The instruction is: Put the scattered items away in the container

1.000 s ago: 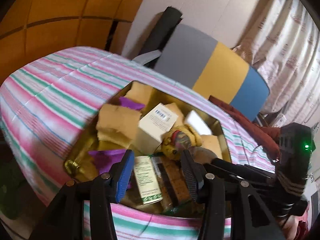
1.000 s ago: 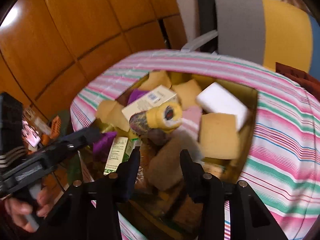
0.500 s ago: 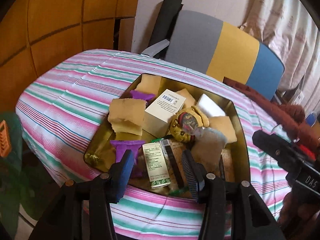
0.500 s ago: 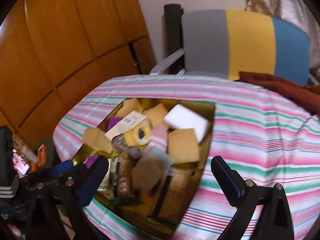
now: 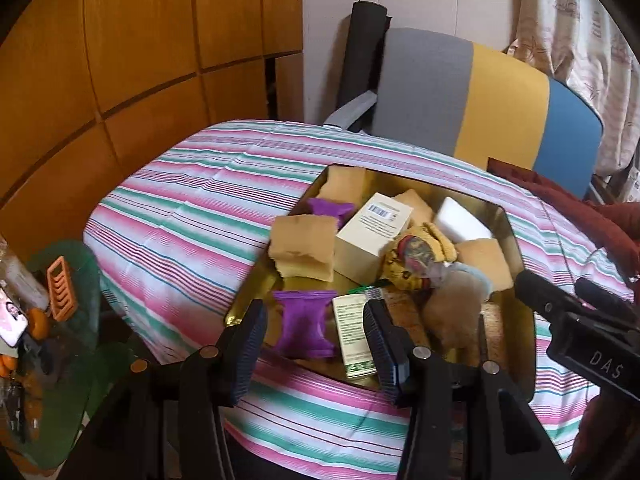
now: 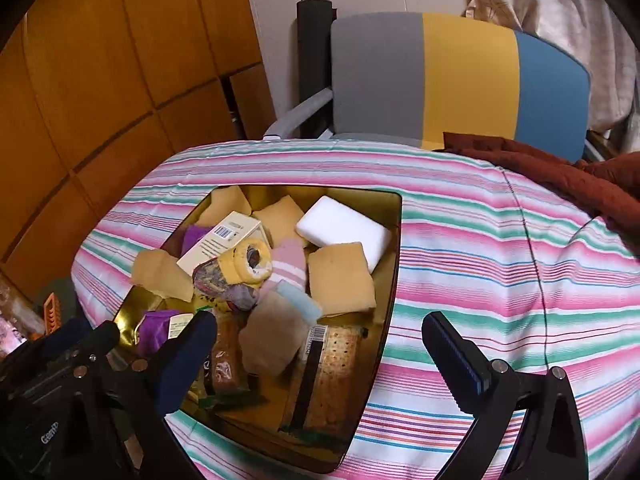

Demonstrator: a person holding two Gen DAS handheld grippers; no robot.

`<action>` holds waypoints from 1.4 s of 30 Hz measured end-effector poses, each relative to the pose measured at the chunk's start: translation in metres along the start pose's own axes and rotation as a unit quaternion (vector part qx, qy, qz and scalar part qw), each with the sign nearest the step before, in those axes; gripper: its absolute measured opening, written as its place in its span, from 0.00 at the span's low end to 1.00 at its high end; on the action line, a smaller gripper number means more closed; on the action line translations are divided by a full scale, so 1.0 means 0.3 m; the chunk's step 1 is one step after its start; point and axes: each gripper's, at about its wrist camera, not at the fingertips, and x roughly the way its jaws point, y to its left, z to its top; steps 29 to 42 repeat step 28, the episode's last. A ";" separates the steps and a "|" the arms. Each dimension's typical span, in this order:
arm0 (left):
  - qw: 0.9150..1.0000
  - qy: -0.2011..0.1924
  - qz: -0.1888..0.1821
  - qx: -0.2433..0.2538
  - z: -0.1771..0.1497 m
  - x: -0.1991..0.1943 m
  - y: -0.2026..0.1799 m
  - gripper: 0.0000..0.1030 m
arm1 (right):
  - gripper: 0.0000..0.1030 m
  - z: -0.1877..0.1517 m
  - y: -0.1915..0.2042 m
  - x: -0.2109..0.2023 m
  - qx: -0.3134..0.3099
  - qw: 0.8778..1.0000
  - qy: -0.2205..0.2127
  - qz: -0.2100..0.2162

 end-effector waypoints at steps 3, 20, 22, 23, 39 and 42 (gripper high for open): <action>1.000 0.008 0.008 0.004 -0.001 0.010 -0.002 0.49 | 1.00 0.006 0.020 -0.001 -0.011 1.000 -0.002 -0.004; 0.998 0.038 0.039 0.003 -0.018 0.047 0.003 0.49 | 1.00 0.012 0.044 0.016 -0.026 0.999 -0.001 -0.037; 0.998 0.042 0.041 0.003 -0.020 0.053 0.004 0.49 | 1.00 0.010 0.042 0.017 -0.026 0.999 0.000 -0.038; 0.998 0.042 0.043 0.004 -0.020 0.056 0.004 0.49 | 1.00 0.008 0.040 0.018 -0.026 0.999 0.001 -0.038; 0.998 0.030 0.047 0.015 -0.019 0.047 -0.008 0.49 | 1.00 0.003 0.030 0.026 -0.020 0.999 0.005 -0.038; 0.998 0.030 0.047 0.015 -0.019 0.047 -0.008 0.49 | 1.00 0.003 0.030 0.026 -0.020 0.999 0.005 -0.038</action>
